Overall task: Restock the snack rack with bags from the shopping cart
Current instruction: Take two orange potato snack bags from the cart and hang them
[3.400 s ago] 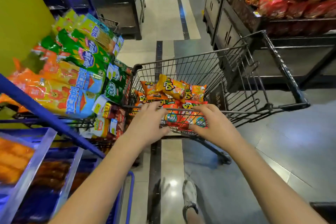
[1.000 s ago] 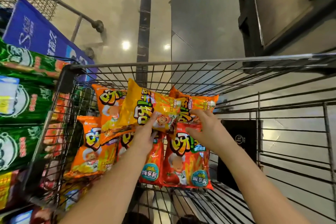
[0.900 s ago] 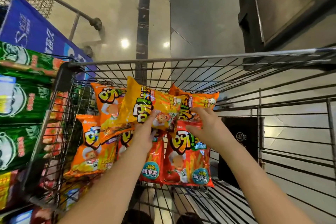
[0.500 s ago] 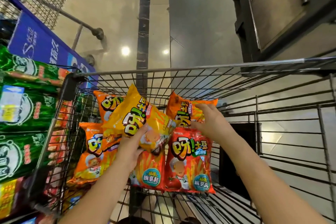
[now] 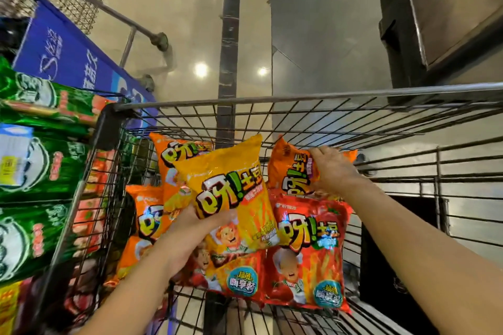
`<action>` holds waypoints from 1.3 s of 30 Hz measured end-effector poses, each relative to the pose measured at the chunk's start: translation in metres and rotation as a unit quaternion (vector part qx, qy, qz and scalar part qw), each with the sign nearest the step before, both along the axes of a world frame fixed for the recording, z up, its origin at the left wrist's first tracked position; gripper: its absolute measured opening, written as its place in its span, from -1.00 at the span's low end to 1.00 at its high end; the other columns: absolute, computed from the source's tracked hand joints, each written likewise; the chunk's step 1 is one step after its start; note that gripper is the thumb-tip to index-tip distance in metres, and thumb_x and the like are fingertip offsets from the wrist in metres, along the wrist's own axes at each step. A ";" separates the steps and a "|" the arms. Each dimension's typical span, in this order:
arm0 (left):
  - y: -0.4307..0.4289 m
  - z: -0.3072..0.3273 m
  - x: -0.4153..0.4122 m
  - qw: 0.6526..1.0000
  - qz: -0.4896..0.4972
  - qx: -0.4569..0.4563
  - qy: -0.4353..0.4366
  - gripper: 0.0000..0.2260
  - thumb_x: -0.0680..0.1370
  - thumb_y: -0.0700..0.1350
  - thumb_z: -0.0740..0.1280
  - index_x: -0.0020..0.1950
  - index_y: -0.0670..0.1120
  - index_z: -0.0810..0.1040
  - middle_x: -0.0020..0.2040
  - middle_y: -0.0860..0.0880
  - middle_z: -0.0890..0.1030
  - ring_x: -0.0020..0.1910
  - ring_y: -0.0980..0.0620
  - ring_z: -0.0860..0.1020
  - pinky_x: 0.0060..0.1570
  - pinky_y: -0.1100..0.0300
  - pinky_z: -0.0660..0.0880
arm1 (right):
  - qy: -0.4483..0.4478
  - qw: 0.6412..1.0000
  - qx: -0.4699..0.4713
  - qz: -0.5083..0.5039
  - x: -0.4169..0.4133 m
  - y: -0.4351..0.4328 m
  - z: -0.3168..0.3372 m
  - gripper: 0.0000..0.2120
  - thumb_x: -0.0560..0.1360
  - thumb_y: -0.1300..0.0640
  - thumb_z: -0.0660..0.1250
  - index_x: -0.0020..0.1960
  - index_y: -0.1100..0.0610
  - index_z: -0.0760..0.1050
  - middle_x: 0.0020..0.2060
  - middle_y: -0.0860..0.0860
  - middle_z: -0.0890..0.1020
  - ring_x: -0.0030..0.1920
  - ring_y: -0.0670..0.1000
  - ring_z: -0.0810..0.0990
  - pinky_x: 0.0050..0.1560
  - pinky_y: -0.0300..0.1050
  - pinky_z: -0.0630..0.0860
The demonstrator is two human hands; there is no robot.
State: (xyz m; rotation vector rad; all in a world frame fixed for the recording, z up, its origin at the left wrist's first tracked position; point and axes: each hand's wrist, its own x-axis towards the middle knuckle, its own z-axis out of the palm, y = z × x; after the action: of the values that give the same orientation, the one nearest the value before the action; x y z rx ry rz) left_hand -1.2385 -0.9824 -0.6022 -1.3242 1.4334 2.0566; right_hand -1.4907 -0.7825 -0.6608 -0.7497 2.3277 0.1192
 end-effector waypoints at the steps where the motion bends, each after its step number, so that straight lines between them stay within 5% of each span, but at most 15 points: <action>1: -0.004 -0.004 0.000 1.000 -0.015 0.002 -0.005 -0.05 0.18 0.29 0.68 0.48 0.04 0.43 0.16 0.23 0.62 0.35 0.05 0.47 0.30 0.00 0.31 | 0.008 1.000 0.002 0.009 -0.002 -0.001 -0.005 -0.02 0.33 -0.16 0.61 0.59 0.04 0.19 0.47 0.09 0.39 0.47 0.15 0.35 0.48 0.03 0.31; 6: -0.012 -0.011 0.000 0.999 -0.043 -0.010 -0.007 -0.13 0.16 0.30 0.67 0.41 0.20 0.47 0.29 0.20 0.64 0.33 0.07 0.53 0.34 -0.07 0.36 | 0.012 0.996 0.063 0.065 -0.006 -0.005 -0.011 0.11 0.25 -0.23 0.63 0.62 -0.01 0.12 0.46 0.06 0.42 0.47 0.15 0.37 0.47 0.06 0.31; 11: -0.012 -0.006 -0.002 0.998 -0.058 -0.012 -0.009 -0.05 0.11 0.37 0.66 0.45 0.21 0.46 0.30 0.18 0.64 0.36 0.04 0.53 0.43 -0.14 0.37 | -0.003 0.995 0.068 0.073 -0.004 0.003 -0.007 0.02 0.21 -0.27 0.63 0.54 -0.06 0.25 0.38 0.04 0.45 0.44 0.16 0.34 0.47 0.10 0.30; 18: -0.017 -0.003 -0.003 0.997 -0.075 -0.014 0.008 -0.16 0.22 0.31 0.66 0.44 0.22 0.46 0.30 0.17 0.65 0.34 0.04 0.58 0.45 -0.16 0.41 | -0.034 0.999 -0.035 -0.019 0.003 0.020 0.001 -0.28 0.28 -0.13 0.61 0.32 -0.01 0.37 0.16 0.01 0.59 0.24 0.09 0.54 0.27 0.00 0.46; 24: -0.013 0.026 -0.004 0.997 -0.076 -0.011 0.025 -0.30 0.22 0.26 0.67 0.28 0.25 0.48 0.20 0.19 0.66 0.26 0.11 0.56 0.37 0.05 0.38 | -0.022 0.982 -0.146 -0.115 0.018 0.040 0.044 -0.16 0.18 -0.26 0.64 0.36 -0.13 0.38 0.17 -0.12 0.57 0.22 0.00 0.55 0.27 0.08 0.51; 28: -0.022 0.042 0.006 0.995 -0.082 -0.049 0.003 0.09 0.15 0.41 0.64 0.58 0.17 0.28 0.49 0.08 0.49 0.47 -0.03 0.44 0.53 -0.15 0.29 | -0.071 0.934 -0.268 -0.224 0.037 0.055 0.082 -0.19 0.12 -0.34 0.63 0.26 -0.20 0.40 0.09 -0.19 0.61 0.11 -0.12 0.60 0.09 -0.02 0.60; 33: -0.024 0.102 0.005 0.995 -0.077 -0.057 0.000 0.20 0.16 0.36 0.61 0.67 0.09 0.12 0.59 0.00 0.34 0.58 -0.13 0.27 0.53 -0.18 0.18 | -0.176 0.860 -0.342 -0.336 0.064 0.064 0.135 -0.26 0.15 -0.27 0.69 0.20 -0.32 0.39 0.07 -0.19 0.68 0.08 -0.14 0.66 0.14 -0.01 0.59; 39: -0.017 0.184 0.010 0.992 -0.101 -0.062 0.032 0.00 0.29 0.32 0.60 0.60 0.01 0.26 0.44 0.11 0.43 0.55 -0.10 0.28 0.50 -0.13 0.20 | -0.274 0.777 -0.396 -0.406 0.097 0.068 0.200 -0.24 0.21 -0.25 0.69 0.31 -0.13 0.48 0.11 -0.02 0.73 0.08 0.07 0.74 0.19 0.23 0.62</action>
State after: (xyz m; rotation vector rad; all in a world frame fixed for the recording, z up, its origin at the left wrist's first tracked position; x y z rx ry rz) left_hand -1.2288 -0.9992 -0.4181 -1.1142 1.6732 1.9207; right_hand -1.3941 -0.7144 -0.4609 -0.0198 1.8509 -1.3447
